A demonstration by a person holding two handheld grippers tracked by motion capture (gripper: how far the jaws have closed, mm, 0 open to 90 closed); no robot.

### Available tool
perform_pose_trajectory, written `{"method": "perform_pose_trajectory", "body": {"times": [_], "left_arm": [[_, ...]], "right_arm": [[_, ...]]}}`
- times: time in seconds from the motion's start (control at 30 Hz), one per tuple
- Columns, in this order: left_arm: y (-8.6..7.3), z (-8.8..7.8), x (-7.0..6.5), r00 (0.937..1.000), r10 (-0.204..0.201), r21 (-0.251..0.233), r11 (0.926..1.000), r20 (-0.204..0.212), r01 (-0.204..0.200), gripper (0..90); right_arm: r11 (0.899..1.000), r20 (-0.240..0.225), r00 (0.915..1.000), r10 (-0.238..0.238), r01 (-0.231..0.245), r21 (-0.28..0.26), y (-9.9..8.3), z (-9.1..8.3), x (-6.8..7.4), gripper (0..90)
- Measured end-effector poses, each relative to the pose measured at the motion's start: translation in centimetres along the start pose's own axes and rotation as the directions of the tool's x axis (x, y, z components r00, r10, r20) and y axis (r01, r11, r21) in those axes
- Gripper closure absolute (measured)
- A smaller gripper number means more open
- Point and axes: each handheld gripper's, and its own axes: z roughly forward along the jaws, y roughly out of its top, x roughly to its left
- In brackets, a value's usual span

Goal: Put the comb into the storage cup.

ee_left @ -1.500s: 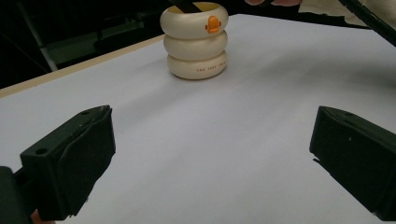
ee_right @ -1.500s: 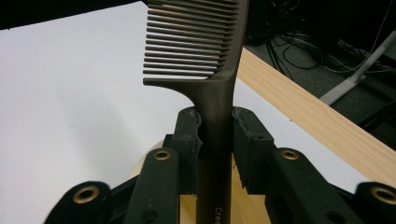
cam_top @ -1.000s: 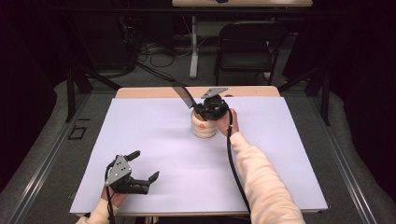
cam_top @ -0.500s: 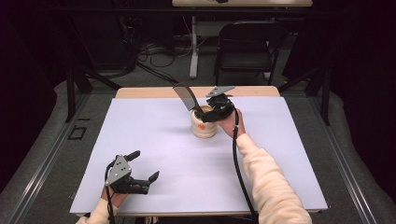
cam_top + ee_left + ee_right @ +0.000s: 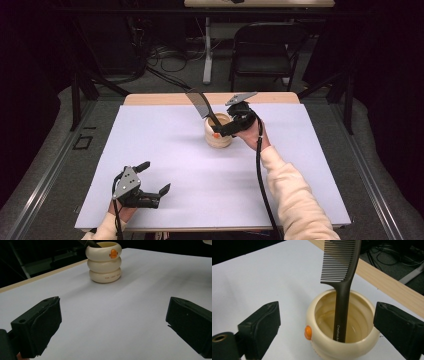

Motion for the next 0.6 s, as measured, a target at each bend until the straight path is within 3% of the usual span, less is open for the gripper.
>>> {"method": "perform_pose_trajectory", "body": {"times": [0.6], "left_arm": [[-0.1, 0.0, -0.1, 0.9999, 0.002, 0.004, 1.0000, -0.011, -0.002, 0.1]], "right_arm": [[1.000, -0.031, 0.9994, 0.012, -0.011, 0.028, -3.0, -2.9, 0.9, 0.0]]}}
